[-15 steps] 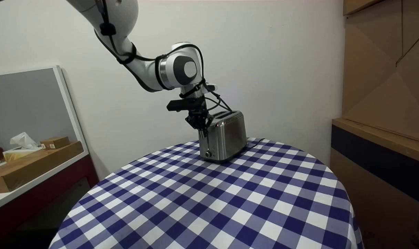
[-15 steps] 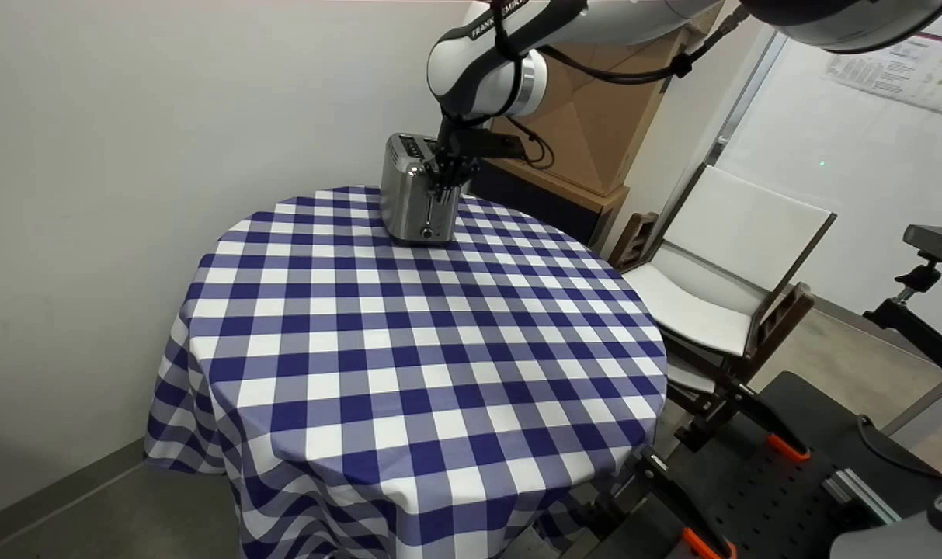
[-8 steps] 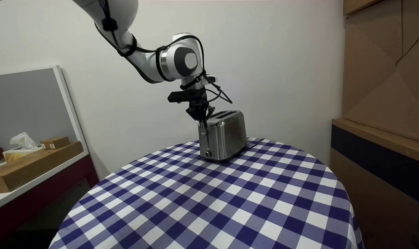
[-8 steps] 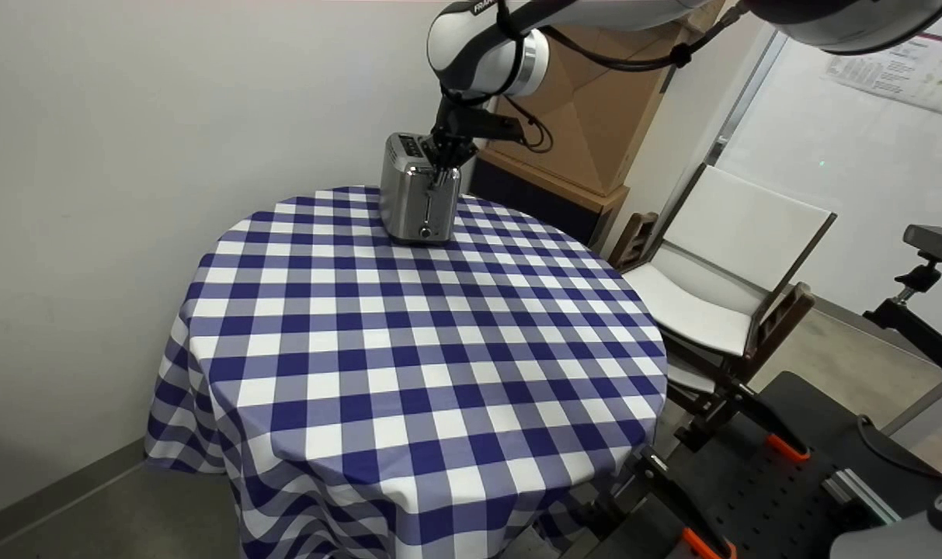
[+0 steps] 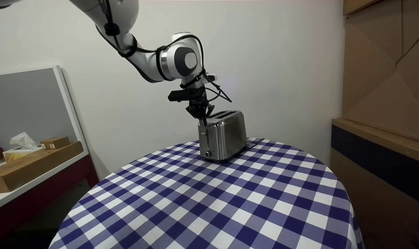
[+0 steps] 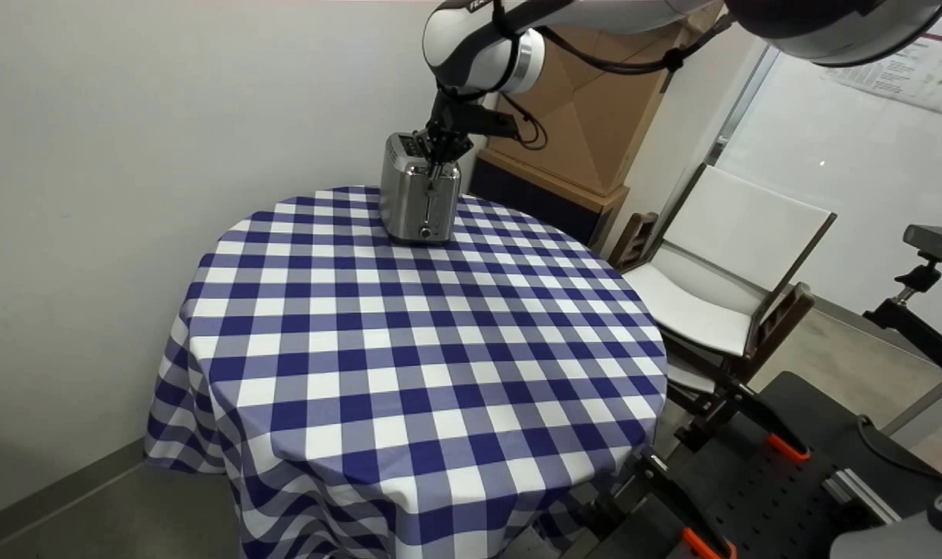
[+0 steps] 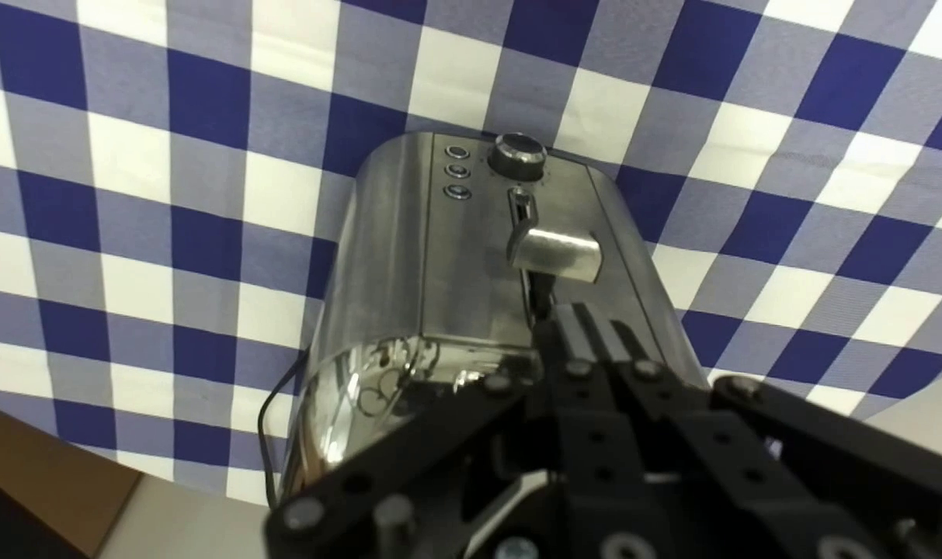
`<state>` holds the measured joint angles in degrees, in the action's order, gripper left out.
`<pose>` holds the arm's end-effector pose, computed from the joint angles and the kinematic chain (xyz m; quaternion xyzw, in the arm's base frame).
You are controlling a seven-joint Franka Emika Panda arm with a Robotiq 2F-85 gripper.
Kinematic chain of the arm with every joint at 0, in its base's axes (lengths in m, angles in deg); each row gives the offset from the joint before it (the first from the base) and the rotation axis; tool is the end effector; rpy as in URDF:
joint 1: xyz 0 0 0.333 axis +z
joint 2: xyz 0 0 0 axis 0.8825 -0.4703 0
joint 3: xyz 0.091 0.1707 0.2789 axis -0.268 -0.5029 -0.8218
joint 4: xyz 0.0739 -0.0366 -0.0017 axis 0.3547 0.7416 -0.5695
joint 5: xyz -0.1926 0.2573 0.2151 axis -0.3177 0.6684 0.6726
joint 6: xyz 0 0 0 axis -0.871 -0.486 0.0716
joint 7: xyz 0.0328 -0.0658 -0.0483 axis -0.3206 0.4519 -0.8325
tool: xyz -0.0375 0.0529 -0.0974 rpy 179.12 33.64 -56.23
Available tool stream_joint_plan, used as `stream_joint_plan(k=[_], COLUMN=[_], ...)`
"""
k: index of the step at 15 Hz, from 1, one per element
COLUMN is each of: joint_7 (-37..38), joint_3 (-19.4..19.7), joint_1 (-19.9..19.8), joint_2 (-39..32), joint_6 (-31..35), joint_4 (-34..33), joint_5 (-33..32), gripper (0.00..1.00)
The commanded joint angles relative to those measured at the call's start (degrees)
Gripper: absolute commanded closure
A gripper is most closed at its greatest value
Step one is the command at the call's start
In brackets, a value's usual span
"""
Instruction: Push the lever on the toaster downwards.
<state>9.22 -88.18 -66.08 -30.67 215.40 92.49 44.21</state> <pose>0.8185 -0.0574 0.1787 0.9918 -0.0593 0.1131 0.0029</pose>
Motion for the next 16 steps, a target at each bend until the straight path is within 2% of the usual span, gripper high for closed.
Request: stream_joint_plan(k=[1,16], joint_7=[-1.4,-1.6], joint_3=[-0.3,0.5], joint_1=[-0.3,-0.2], joint_2=[-3.1,-13.5], joint_6=[-1.7,-0.5], joint_4=[-4.3,-8.2], joint_5=[1.3,0.5], gripper=[1.00,1.00])
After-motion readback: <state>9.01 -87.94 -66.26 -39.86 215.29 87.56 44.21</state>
